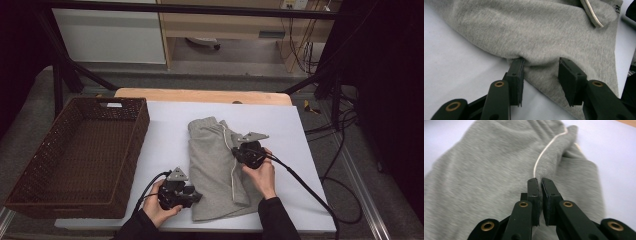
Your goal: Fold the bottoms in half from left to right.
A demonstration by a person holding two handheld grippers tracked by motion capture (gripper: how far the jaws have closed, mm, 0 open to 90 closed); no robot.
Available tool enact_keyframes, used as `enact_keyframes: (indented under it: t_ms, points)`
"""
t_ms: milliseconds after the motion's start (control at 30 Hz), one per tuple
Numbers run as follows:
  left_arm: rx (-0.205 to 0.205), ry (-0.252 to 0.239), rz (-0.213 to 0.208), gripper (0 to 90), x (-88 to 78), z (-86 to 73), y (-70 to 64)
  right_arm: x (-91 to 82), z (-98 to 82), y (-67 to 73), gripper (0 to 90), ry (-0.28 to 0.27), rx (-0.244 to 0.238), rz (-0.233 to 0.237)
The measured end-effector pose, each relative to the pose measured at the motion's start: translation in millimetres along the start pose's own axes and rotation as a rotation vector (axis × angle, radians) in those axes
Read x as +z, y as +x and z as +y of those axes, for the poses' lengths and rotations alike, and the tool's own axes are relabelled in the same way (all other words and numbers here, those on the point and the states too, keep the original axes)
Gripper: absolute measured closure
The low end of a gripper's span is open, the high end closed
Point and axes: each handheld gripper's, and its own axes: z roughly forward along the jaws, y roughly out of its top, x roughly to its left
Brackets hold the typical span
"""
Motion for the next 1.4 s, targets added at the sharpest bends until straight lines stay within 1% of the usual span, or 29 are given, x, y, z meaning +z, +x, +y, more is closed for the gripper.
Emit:
enact_keyframes:
  t_ms: [67, 233, 300, 367, 433, 467, 533, 600, 633, 667, 700, 767, 833, 867, 933, 1000, 1067, 1133, 1233, 1300, 1333, 1400]
  points:
    - [-0.003, -0.003, -0.002, 54.6, 0.1, 0.2, -0.5, -4.1, -3.1, -5.6, 86.2, -0.004, 0.013, -0.019]
    - [-0.004, -0.009, -0.006, 53.5, -0.5, 0.7, -1.5, -13.9, -11.8, -20.8, 86.3, -0.009, 0.052, -0.042]
    - [-0.005, -0.008, -0.008, 53.2, -0.3, 1.0, -1.7, -15.2, -13.5, -24.3, 86.2, -0.009, 0.055, -0.053]
    - [-0.005, -0.004, -0.008, 53.2, 0.5, 0.8, -2.1, -15.0, -14.9, -27.3, 86.3, -0.007, 0.056, -0.064]
    - [-0.007, -0.003, -0.009, 53.2, 1.5, 0.3, -2.6, -12.5, -16.7, -30.0, 86.2, 0.008, 0.049, -0.084]
    - [-0.006, -0.001, -0.010, 53.4, 1.9, 0.1, -3.0, -10.4, -18.1, -30.9, 86.0, 0.013, 0.053, -0.090]
    - [-0.012, 0.002, -0.008, 54.7, 2.0, 0.3, -3.9, -6.5, -21.9, -33.5, 85.4, 0.027, 0.054, -0.093]
    - [-0.021, 0.009, -0.014, 57.6, 2.0, 0.5, -4.2, -4.2, -25.6, -33.8, 83.1, 0.026, 0.059, -0.087]
    - [-0.023, 0.012, -0.010, 58.9, 1.9, 0.6, -4.4, -4.4, -26.7, -33.3, 79.8, 0.023, 0.070, -0.086]
    - [-0.026, 0.016, -0.007, 60.9, 1.9, 0.7, -4.7, -5.7, -27.3, -32.8, 74.4, 0.018, 0.069, -0.096]
    - [-0.029, 0.018, -0.009, 62.8, 2.0, 0.7, -4.9, -8.3, -27.4, -32.0, 68.2, 0.010, 0.067, -0.102]
    - [-0.029, 0.025, -0.002, 65.8, 2.2, 0.8, -6.3, -17.0, -27.4, -30.2, 60.6, -0.013, 0.069, -0.072]
    - [-0.032, 0.034, 0.002, 70.0, 2.2, 1.1, -7.2, -27.5, -27.9, -26.7, 51.0, -0.048, 0.063, -0.057]
    - [-0.040, 0.042, -0.007, 74.2, 2.3, 1.2, -7.4, -32.2, -28.5, -23.9, 46.9, -0.053, 0.064, -0.048]
    - [-0.033, 0.044, -0.012, 77.4, 3.1, 1.1, -9.1, -40.0, -30.7, -17.5, 40.4, -0.050, 0.064, -0.018]
    - [-0.027, 0.049, -0.019, 81.3, 4.4, 1.0, -11.5, -46.1, -33.9, -10.6, 35.0, -0.035, 0.044, -0.007]
    - [-0.015, 0.050, -0.017, 83.7, 5.5, 0.9, -13.7, -52.1, -37.7, -3.9, 32.9, -0.029, 0.043, 0.012]
    - [-0.013, 0.051, -0.019, 85.6, 6.0, 0.8, -14.0, -58.4, -41.4, 2.6, 31.4, -0.023, 0.045, 0.025]
    - [-0.014, 0.053, -0.028, 87.0, 6.0, 0.6, -12.0, -65.5, -49.0, 12.6, 34.3, -0.011, 0.038, 0.046]
    - [-0.008, 0.049, -0.030, 87.4, 6.2, 0.3, -12.1, -68.7, -54.6, 18.2, 35.9, 0.013, 0.034, 0.047]
    - [-0.005, 0.049, -0.031, 87.5, 6.4, 0.2, -12.1, -70.3, -57.7, 20.6, 37.2, 0.014, 0.027, 0.047]
    - [-0.005, 0.047, -0.033, 87.7, 6.8, 0.1, -11.7, -72.6, -62.3, 26.2, 38.1, 0.020, 0.029, 0.056]
